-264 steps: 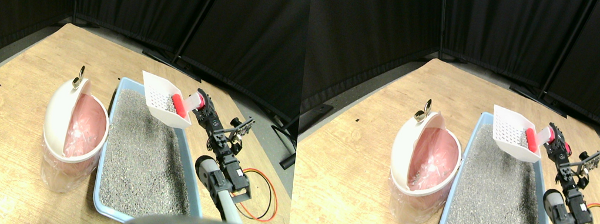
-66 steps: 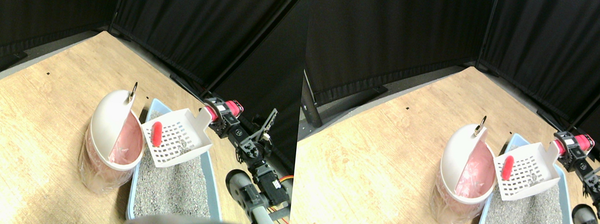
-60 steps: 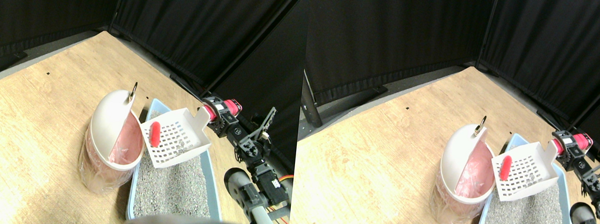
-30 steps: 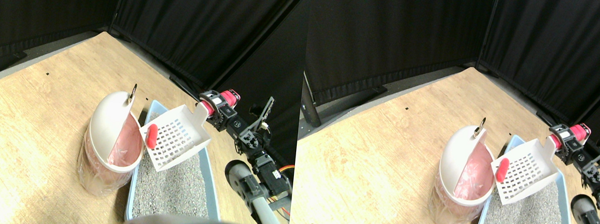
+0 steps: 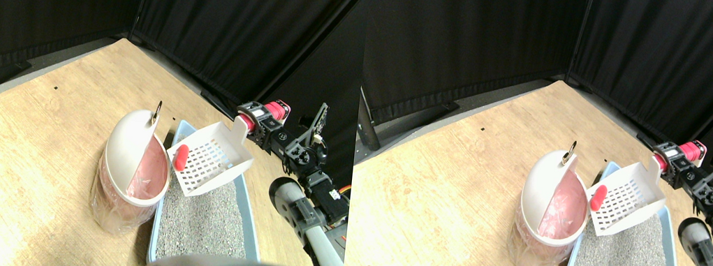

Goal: Scoop (unimanual)

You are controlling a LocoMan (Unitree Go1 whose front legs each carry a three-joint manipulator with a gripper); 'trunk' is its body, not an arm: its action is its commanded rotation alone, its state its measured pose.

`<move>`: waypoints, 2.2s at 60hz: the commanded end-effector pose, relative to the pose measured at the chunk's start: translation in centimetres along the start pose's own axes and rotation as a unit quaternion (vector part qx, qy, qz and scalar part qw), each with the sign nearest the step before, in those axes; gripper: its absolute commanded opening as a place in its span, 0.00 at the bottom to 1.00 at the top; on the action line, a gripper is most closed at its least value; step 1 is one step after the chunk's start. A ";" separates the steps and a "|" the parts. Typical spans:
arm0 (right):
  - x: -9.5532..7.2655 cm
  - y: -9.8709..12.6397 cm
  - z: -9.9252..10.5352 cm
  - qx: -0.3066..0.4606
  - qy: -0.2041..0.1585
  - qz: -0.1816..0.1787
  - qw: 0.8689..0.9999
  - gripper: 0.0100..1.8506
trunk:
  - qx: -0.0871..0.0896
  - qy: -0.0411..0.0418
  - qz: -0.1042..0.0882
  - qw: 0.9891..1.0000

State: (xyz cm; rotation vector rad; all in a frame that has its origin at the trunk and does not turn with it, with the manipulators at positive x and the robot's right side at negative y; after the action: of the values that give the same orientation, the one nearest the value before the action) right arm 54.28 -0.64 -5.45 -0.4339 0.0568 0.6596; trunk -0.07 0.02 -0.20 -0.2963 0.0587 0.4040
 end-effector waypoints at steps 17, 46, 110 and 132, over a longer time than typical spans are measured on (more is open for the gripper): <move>0.2 1.5 0.7 -0.051 -0.016 0.003 0.999 0.12 | -0.008 -0.009 0.035 0.999; 0.1 1.6 -0.1 -0.048 0.002 -0.006 0.999 0.13 | -0.008 -0.010 0.034 0.999; -1.3 -1.7 -1.7 0.093 -0.057 -0.061 0.992 0.02 | 0.018 0.000 -0.003 1.000; -3.2 -4.6 -4.7 0.182 -0.070 -0.126 0.973 0.02 | 0.037 0.009 -0.035 0.999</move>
State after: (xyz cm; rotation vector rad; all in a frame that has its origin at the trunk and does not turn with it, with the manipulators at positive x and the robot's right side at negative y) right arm 54.90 -7.77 -8.31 -0.0878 0.0453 0.4558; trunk 0.14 -0.27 -0.16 -0.2234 0.0853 0.3376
